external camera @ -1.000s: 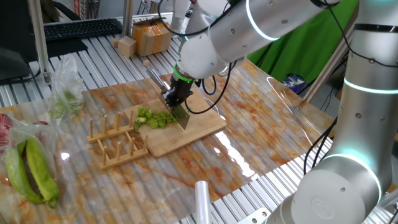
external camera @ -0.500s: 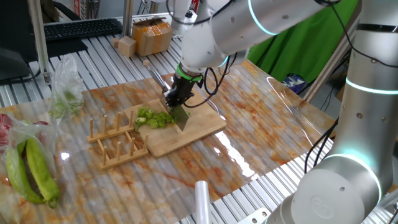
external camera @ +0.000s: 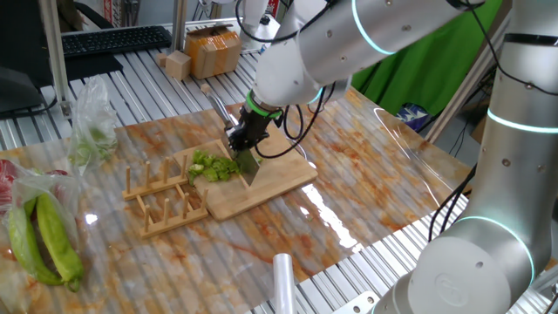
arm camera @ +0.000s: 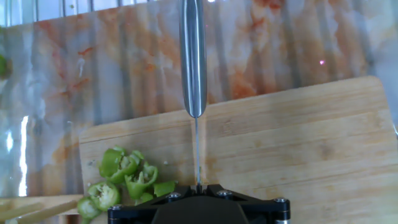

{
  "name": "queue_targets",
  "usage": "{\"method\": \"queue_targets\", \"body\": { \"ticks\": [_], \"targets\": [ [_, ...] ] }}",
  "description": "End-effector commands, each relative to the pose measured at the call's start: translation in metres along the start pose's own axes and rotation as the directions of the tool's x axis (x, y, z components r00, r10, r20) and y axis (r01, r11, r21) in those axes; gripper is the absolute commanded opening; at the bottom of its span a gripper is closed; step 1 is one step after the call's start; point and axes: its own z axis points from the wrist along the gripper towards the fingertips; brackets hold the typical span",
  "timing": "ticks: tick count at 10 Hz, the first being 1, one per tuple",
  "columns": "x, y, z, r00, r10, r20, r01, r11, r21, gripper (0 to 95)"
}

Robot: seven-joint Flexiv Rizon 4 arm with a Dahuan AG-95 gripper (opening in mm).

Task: Chop the chili peppers

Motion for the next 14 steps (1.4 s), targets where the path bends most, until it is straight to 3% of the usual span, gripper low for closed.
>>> {"method": "queue_targets", "body": {
  "ticks": [1,3,5,8,10,14],
  "targets": [
    [-0.001,-0.006,0.000,0.995,-0.095,0.037,0.092,0.992,0.092,0.0],
    [-0.001,-0.005,0.000,0.995,-0.091,0.035,0.088,0.993,0.074,0.0],
    [0.004,-0.005,0.004,0.996,-0.085,0.028,0.082,0.993,0.080,0.0],
    [-0.005,-0.003,0.009,0.997,-0.075,0.031,0.073,0.995,0.064,0.0],
    [-0.006,-0.003,0.013,0.997,-0.073,0.028,0.071,0.995,0.068,0.0],
    [-0.005,-0.003,0.008,0.997,-0.069,0.024,0.068,0.996,0.064,0.0]
  ]
}}
